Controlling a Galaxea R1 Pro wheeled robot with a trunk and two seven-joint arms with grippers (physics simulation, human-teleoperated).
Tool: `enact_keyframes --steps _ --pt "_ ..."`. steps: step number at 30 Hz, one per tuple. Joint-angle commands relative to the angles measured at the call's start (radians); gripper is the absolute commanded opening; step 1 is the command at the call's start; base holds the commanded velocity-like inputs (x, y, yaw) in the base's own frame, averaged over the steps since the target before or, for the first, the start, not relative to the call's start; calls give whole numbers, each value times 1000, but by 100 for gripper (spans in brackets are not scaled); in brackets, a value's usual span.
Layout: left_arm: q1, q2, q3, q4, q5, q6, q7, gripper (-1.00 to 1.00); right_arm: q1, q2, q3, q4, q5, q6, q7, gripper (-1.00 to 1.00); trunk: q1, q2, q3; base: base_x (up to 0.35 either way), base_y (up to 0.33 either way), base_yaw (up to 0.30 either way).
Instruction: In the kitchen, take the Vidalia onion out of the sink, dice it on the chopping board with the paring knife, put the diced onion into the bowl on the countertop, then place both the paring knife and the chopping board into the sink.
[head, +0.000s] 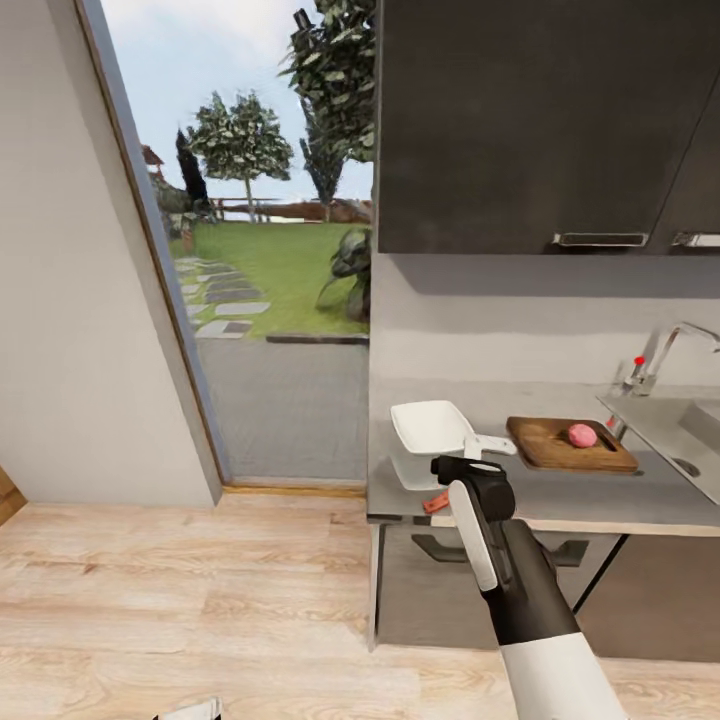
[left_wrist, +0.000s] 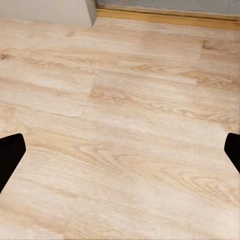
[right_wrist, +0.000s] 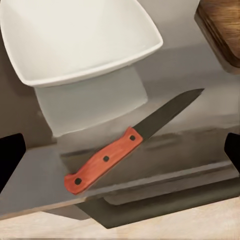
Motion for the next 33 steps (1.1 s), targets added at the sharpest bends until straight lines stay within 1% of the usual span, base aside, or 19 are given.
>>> enact_keyframes --steps 1,8,9,10,16,19,26,33 --pt "-2 0 -8 3 1 -4 5 100 -1 0 1 4 -10 1 -10 100 1 -2 -2 125 0 0" --pt "-2 -1 -8 3 1 -4 5 100 -1 0 -2 70 -11 -8 -8 100 1 -2 -2 38 0 0" --pt "-1 -1 -8 3 1 -3 5 100 -1 0 -20 96 -12 -11 -6 100 1 -2 -2 3 0 0" --pt "-1 -1 -8 3 1 -4 5 100 -1 0 -31 100 -13 -12 -6 100 1 -2 -2 2 0 0" --pt "-2 -1 -8 3 1 -3 5 100 -1 0 -62 110 -13 -12 -5 100 1 -2 -2 0 0 0" --pt "-1 -1 -8 3 1 -4 6 100 -1 0 -65 118 -13 -12 -4 100 1 -2 -2 42 27 0" --pt "-1 -1 -8 3 1 -3 5 100 -1 0 -65 129 -13 -25 -4 100 1 -2 -2 162 73 0" --pt "-2 -2 -8 3 1 -4 5 100 -1 0 -64 133 -13 -29 -4 100 1 -2 -2 26 6 0"
